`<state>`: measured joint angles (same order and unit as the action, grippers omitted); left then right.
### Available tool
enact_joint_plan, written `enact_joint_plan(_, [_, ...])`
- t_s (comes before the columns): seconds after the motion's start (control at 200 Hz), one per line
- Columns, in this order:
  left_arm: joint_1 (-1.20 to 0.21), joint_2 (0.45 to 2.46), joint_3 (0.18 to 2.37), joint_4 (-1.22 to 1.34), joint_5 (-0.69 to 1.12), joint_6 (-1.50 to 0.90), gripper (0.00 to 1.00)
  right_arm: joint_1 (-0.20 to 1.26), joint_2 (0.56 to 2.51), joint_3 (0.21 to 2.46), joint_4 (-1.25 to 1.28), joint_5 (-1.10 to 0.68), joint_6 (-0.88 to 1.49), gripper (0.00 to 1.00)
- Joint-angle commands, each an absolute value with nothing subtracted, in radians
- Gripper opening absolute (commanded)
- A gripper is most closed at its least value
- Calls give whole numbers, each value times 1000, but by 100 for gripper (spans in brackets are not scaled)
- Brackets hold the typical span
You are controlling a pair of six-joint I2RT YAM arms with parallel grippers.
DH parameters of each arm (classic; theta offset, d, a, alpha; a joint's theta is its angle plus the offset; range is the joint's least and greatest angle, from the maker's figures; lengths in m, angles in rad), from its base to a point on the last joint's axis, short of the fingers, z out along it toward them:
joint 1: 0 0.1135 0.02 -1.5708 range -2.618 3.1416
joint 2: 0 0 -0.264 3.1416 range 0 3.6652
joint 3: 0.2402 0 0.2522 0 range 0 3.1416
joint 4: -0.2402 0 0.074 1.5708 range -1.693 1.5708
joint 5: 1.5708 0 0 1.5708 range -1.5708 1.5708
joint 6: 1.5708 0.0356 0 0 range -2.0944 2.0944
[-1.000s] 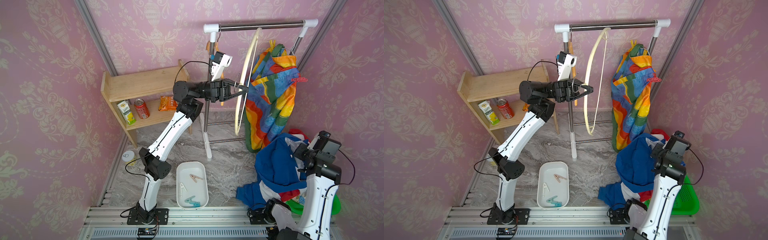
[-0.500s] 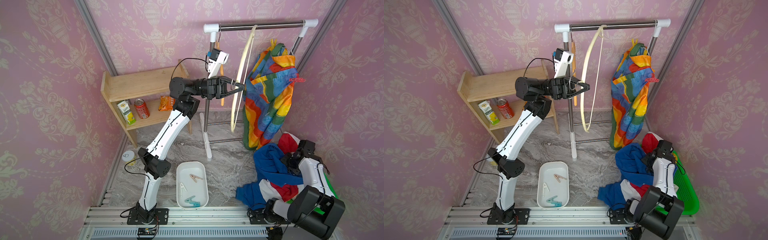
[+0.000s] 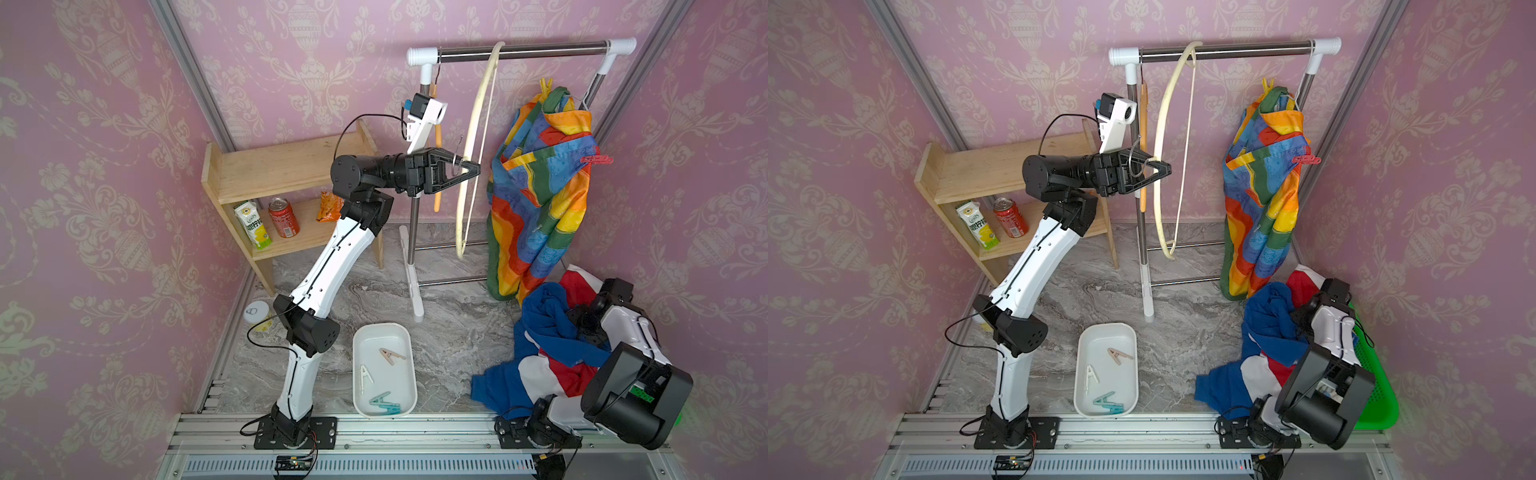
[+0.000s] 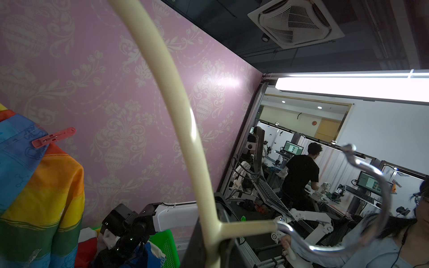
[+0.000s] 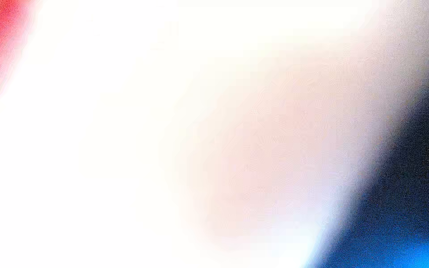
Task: Remove the clothespins securing jackets to the hanger
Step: Place the jacket in the basket, then adjust the jacket in the basket.
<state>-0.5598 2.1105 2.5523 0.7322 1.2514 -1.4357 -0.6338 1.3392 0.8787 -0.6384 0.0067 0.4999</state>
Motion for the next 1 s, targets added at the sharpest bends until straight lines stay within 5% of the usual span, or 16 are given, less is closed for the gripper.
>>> enact_joint_plan(0.0, [-554,2114,2579,818,1254,-1467,0,-647,1250,966,-742,77,546,73])
enact_joint_plan(0.135, [-554,2118,2578,856,1245,-1498,0,-645,1168,1091,-890,82,577,100])
enact_joint_plan(0.51, [-555,2100,2547,887,1220,-1534,0,-531,827,1357,-1104,-10,658,100])
enact_joint_plan(0.69, [-566,2103,2549,824,1212,-1483,0,-274,738,1257,-1117,-175,736,100])
enact_joint_plan(0.996, [-600,2151,2583,782,1195,-1453,0,365,799,1007,-1198,80,887,100])
